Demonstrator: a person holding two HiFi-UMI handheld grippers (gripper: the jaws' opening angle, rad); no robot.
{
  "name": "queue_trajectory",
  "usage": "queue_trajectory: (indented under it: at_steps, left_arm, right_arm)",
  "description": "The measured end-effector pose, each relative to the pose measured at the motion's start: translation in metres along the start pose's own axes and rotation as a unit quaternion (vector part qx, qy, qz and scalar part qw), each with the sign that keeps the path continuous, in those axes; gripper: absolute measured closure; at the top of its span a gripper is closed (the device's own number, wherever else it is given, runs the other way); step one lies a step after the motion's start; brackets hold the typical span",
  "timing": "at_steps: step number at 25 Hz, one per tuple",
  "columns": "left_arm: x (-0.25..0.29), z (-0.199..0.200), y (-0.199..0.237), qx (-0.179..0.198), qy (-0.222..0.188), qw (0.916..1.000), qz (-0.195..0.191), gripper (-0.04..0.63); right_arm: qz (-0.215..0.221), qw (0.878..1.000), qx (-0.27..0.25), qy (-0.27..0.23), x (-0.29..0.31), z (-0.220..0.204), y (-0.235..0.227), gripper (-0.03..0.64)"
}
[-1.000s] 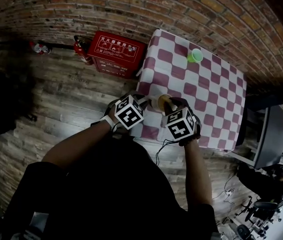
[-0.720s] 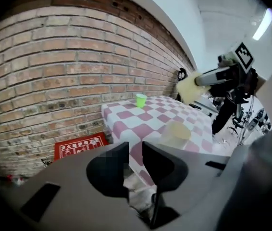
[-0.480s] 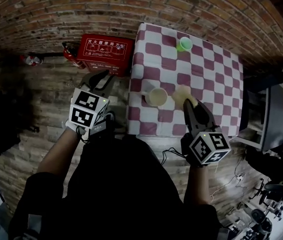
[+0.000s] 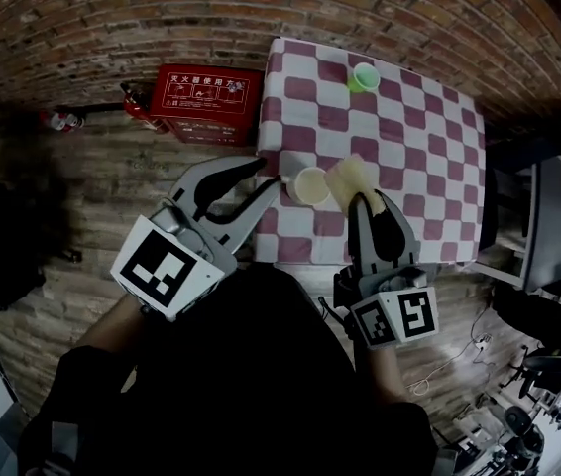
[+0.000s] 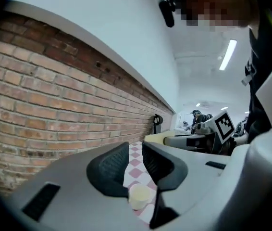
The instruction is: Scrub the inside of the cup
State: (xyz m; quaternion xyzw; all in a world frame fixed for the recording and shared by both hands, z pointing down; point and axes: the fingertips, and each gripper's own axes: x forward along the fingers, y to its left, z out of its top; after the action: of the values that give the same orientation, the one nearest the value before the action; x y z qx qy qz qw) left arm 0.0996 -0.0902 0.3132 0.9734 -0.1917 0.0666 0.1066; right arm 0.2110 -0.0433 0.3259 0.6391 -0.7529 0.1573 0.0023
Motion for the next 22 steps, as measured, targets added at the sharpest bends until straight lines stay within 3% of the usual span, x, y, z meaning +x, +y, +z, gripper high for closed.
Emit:
queue_trajectory:
  at_steps: [2,5,9,14,22]
  left_arm:
    - [0.011,0.001,-0.016,0.02,0.001,0.9998,-0.006,0.499]
    - [0.018,-0.007,-0.024,-0.006,0.017,0.9996,-0.021,0.499]
    - [0.013,-0.015,-0.009,-0.025,0.029,0.9993,-0.004,0.499]
    - [0.01,-0.026,-0.006,-0.012,0.06,0.9981,0.002,0.499]
    - [0.011,-0.032,-0.02,-0.008,0.068,0.9976,-0.006,0.499]
  right_arm:
    - [0.003,1.0,-0.019,-0.004,0.001,0.003,0.005,0.525]
    - [0.005,0.999,-0.036,0.0,-0.001,0.003,0.007,0.525]
    - [0.002,0.999,-0.039,0.006,-0.003,0.0,0.002,0.525]
    - [-0.004,0.999,-0.041,0.007,-0.007,-0.003,-0.003,0.525]
    - [-0.003,0.999,-0.042,0.014,-0.014,-0.01,-0.003,0.525]
